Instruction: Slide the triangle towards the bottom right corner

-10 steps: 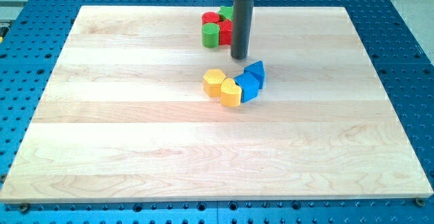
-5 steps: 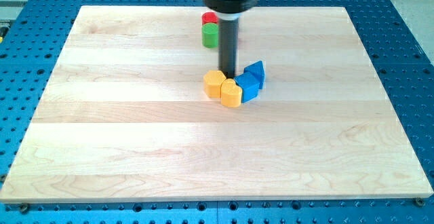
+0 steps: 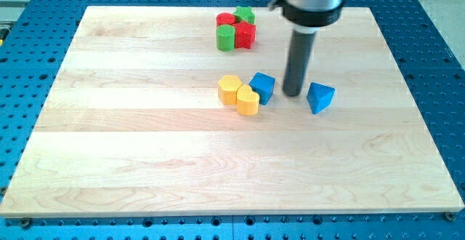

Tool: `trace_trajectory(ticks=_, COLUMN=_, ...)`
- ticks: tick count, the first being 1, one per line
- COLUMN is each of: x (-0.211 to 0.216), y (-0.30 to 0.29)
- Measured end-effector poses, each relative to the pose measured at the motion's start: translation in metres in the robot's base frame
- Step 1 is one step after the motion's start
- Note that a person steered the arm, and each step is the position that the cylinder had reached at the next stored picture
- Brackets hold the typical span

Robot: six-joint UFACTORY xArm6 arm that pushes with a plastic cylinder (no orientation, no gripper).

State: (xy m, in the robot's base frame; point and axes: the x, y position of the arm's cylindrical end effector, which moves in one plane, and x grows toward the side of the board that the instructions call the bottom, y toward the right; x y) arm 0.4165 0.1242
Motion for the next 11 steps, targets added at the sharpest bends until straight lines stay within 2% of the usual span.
trace_trajectory(ticks=2, x=0.117, y=0.055)
trace_trajectory(ticks=3, x=0.119, y=0.05)
trace_trajectory(ticks=4, x=0.102, y=0.043)
trace_trajectory(ticks=5, x=0.1, y=0.068)
trace_trajectory(ticks=7, x=0.142, y=0.074)
trace_trajectory(ticks=8, x=0.138, y=0.046)
trace_trajectory(ticks=10, x=0.11, y=-0.164)
trace_trajectory(ticks=11, x=0.05, y=-0.201)
